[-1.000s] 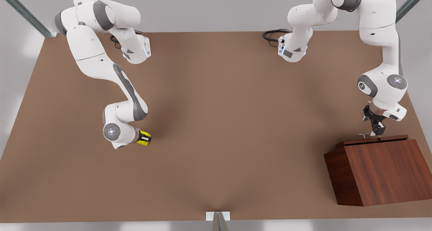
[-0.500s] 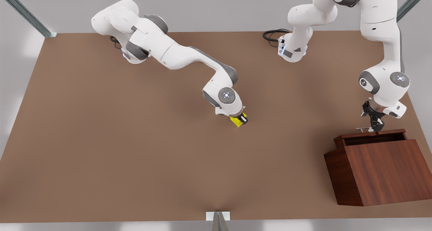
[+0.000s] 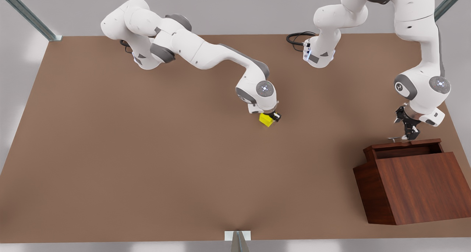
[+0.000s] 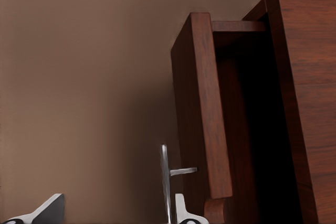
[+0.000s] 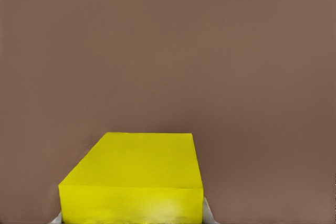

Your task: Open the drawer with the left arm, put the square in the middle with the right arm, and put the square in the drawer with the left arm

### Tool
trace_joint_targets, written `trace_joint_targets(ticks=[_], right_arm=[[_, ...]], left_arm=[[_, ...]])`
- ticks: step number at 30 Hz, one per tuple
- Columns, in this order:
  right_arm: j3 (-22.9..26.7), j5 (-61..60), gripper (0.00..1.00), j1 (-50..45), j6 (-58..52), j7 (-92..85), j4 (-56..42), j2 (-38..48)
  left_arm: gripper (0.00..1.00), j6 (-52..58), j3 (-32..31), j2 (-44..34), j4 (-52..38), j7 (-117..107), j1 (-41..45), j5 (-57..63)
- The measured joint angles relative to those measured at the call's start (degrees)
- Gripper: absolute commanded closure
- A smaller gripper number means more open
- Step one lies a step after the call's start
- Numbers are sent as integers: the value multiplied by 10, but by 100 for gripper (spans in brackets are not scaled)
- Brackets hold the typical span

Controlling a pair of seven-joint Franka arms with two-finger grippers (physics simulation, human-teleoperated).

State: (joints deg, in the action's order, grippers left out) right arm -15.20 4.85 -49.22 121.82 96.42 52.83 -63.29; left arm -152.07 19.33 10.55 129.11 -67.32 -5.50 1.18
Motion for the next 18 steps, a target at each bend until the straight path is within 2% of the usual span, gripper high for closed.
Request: trace_joint_targets(ticks=[3, 6, 8, 9, 11, 13, 18], right_arm=[[-3, -7, 0, 0, 1, 5, -1, 2], [3, -26, 0, 46, -91, -34, 2, 89], [0, -20, 0, 157, -153, -328, 12, 160], [5, -18, 0, 209, -252, -464, 17, 211], [5, -5, 0, 344, -281, -515, 105, 302], [4, 0, 0, 451, -285, -720, 159, 358], [3, -31, 0, 567, -320, -842, 194, 419]], left_arm=[[0, 14, 0, -9, 0, 0, 1, 5], [0, 17, 0, -7, 0, 0, 1, 9], [0, 16, 0, -5, 0, 0, 1, 10], [0, 16, 0, -3, 0, 0, 2, 10], [0, 19, 0, -3, 1, 0, 0, 11], [0, 34, 0, -6, 1, 0, 1, 11], [0, 63, 1, -15, 1, 0, 1, 12]])
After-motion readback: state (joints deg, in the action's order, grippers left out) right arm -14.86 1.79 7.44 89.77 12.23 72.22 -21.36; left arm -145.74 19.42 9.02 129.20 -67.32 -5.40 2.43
